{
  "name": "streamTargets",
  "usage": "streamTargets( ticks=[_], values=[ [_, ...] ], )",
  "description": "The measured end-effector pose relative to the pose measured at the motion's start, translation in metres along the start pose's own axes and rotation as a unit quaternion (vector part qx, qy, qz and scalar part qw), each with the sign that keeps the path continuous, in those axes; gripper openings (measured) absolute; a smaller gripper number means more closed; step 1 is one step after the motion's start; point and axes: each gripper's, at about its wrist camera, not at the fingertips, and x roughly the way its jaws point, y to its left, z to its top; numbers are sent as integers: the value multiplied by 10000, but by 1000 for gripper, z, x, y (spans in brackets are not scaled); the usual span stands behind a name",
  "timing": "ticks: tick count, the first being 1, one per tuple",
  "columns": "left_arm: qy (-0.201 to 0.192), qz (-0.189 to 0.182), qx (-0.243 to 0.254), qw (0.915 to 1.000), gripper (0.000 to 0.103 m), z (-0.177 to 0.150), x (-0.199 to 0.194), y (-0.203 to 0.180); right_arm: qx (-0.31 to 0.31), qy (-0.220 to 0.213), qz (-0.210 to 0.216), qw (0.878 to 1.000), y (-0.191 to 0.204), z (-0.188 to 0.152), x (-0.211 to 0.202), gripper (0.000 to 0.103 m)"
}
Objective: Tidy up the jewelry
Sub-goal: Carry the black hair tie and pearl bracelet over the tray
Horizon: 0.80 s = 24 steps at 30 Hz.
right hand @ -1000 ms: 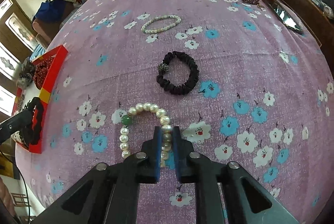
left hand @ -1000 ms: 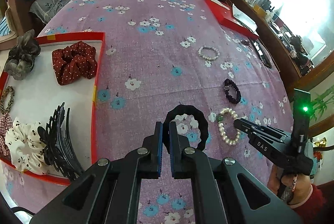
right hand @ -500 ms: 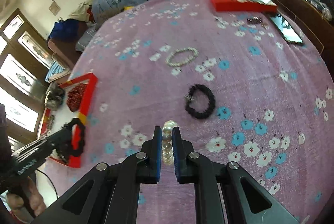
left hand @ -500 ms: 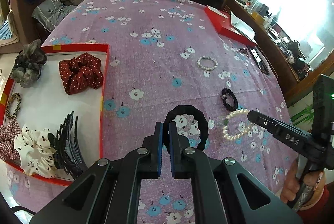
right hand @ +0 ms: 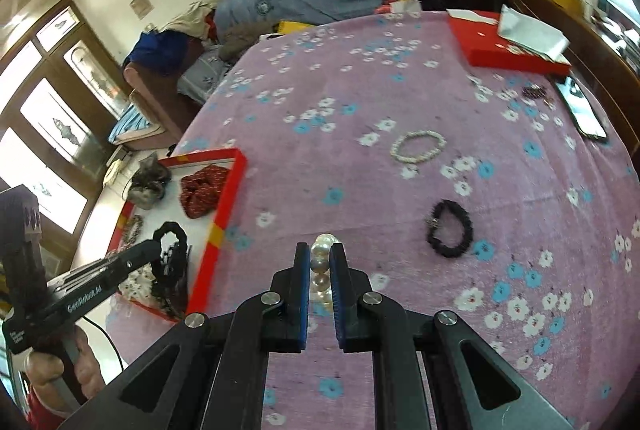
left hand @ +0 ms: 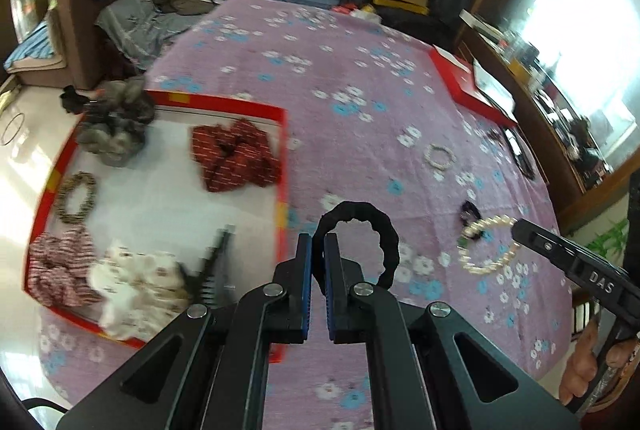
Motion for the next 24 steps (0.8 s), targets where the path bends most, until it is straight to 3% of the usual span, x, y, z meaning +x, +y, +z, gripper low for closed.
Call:
streamTargets(
  ticks=[13, 24],
  values=[
    [-184, 679, -1027, 9922, 5, -2, -24, 110, -503, 127, 288, 9982, 59, 13, 16, 11],
    [-176, 677, -1466, 9867, 5, -9, -27, 149, -961, 204, 406, 9943, 107, 22, 33, 11]
  ],
)
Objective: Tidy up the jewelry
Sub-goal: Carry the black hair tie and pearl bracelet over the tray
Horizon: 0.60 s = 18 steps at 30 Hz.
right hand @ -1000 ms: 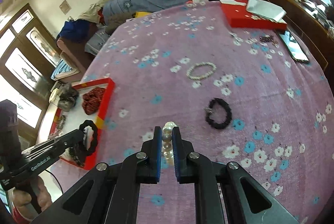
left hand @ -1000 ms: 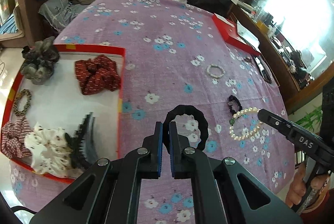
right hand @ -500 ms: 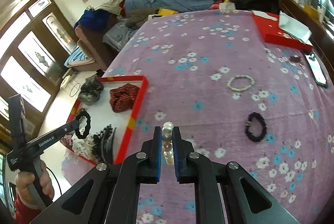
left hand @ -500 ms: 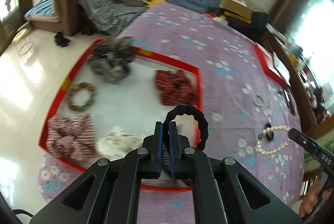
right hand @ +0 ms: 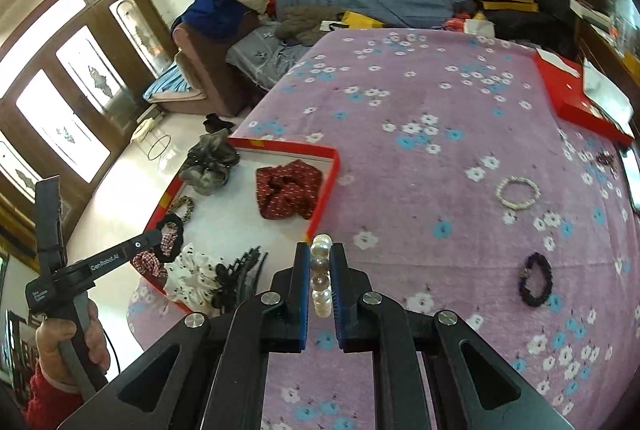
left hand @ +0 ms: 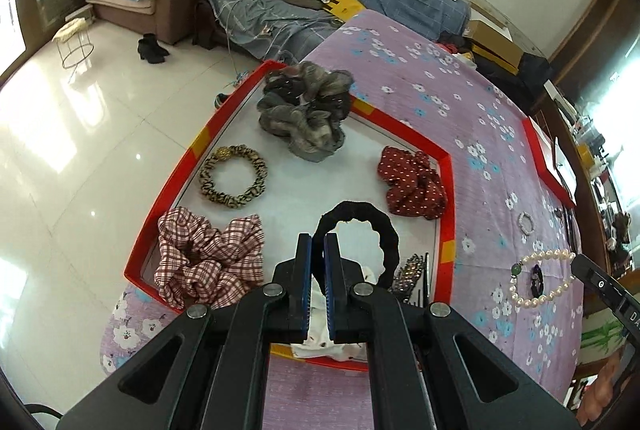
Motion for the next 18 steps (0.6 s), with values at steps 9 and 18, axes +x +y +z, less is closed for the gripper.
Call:
streamTargets(
  ticks=[9, 18],
  values=[
    [33, -8, -118, 9999, 5, 6, 10, 12, -247, 79, 103, 9996, 29, 16, 18, 11],
    [109, 32, -173, 9998, 5, 19, 33, 19, -508, 284, 364, 9976, 64, 42, 54, 11]
  ],
)
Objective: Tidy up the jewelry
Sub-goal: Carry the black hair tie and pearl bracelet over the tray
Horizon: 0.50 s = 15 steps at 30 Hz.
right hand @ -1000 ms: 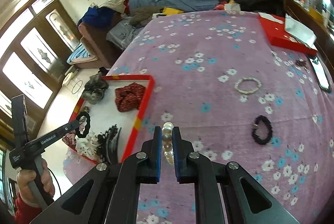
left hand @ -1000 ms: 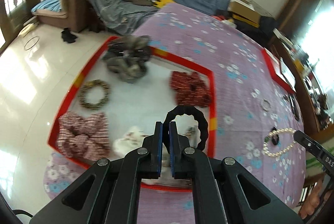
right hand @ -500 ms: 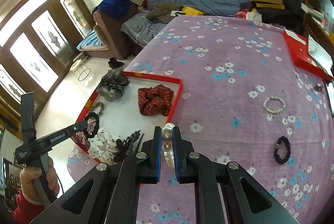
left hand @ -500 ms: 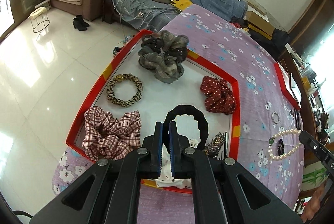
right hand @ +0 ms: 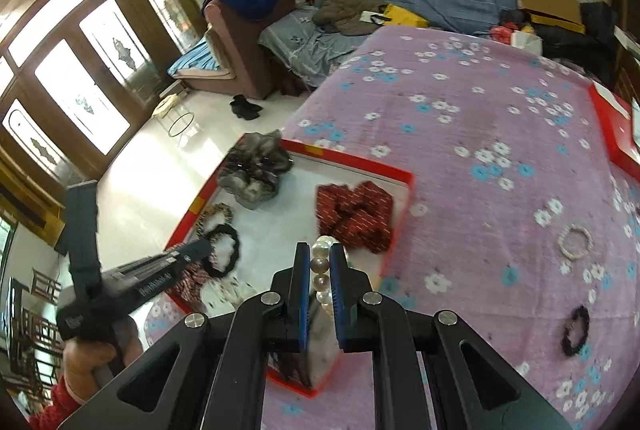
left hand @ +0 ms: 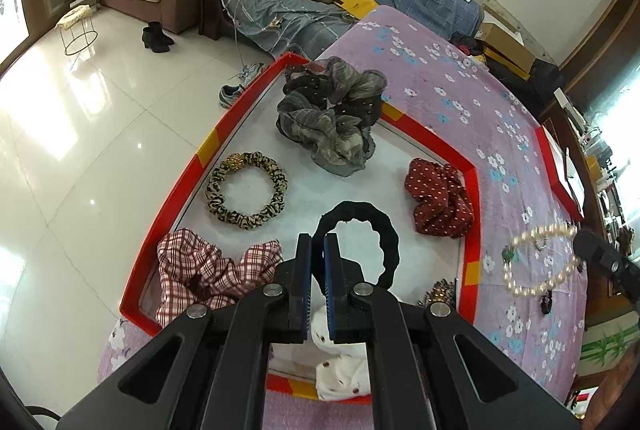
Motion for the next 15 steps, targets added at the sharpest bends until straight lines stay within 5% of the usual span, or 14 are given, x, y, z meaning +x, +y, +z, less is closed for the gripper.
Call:
streamTargets(
  ticks=[15],
  values=[
    [233, 76, 15, 9997, 5, -1, 23, 6, -324, 460, 168, 9983, 48, 73, 110, 11]
  ],
)
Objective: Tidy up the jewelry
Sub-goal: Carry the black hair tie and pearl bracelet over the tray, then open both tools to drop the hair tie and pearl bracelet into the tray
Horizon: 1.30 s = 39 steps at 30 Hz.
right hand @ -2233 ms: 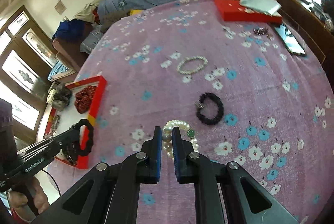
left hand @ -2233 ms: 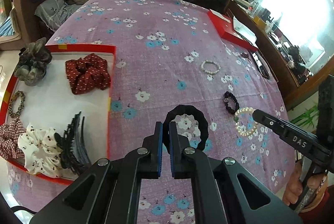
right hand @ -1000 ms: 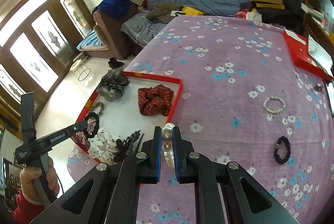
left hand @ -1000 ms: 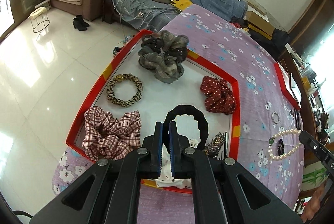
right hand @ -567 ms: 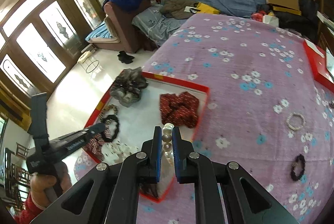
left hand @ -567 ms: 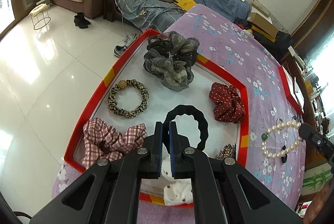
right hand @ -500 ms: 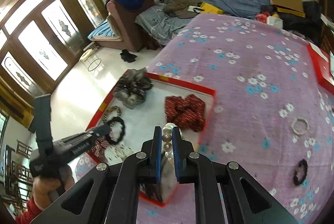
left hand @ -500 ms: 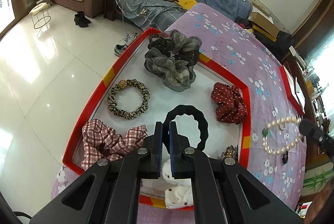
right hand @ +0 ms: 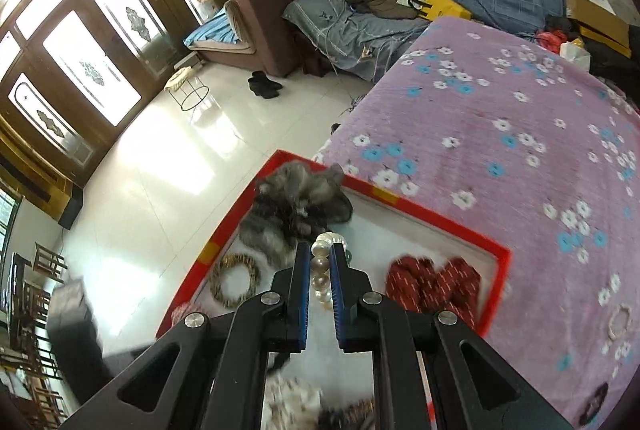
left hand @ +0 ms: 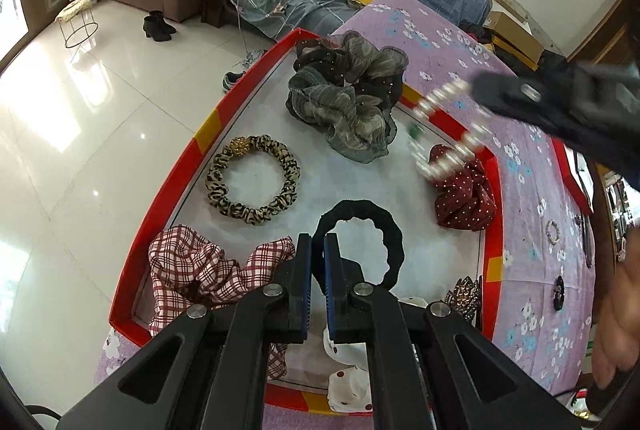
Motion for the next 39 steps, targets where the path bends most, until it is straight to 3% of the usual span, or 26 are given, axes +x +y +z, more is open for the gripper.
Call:
streamTargets(
  ticks=[7, 16, 20, 22, 24, 33, 37, 39],
  values=[
    [34, 110, 124, 9999, 5, 1, 4, -3, 345, 341, -96, 9988, -25, 13, 43, 11],
    [101, 120, 182, 9997, 6, 1, 8, -5, 579, 612, -315, 9959, -48, 5, 65, 12],
    [131, 59, 144, 9998, 17, 2, 5, -4, 671, 607, -347, 9953, -54, 5, 66, 13],
    [110, 37, 133, 9998, 25, 2, 3, -3, 757, 587, -265, 9951, -57, 4, 64, 19],
    [64, 31, 109, 9999, 33, 2, -2, -4, 821, 507, -237, 9951, -60, 4, 57, 33],
    [-161, 215, 99, 9996, 41, -3, -28, -13, 849, 263, -147, 9959, -72, -15, 7, 34],
    [-324, 540, 278, 9976, 44, -7, -40, -25, 956, 220, -131, 9951, -88, -40, -18, 34],
    [-457, 706, 487, 9953, 51, -10, -47, -36, 1023, 184, -138, 9945, -96, -54, -32, 35]
  ],
)
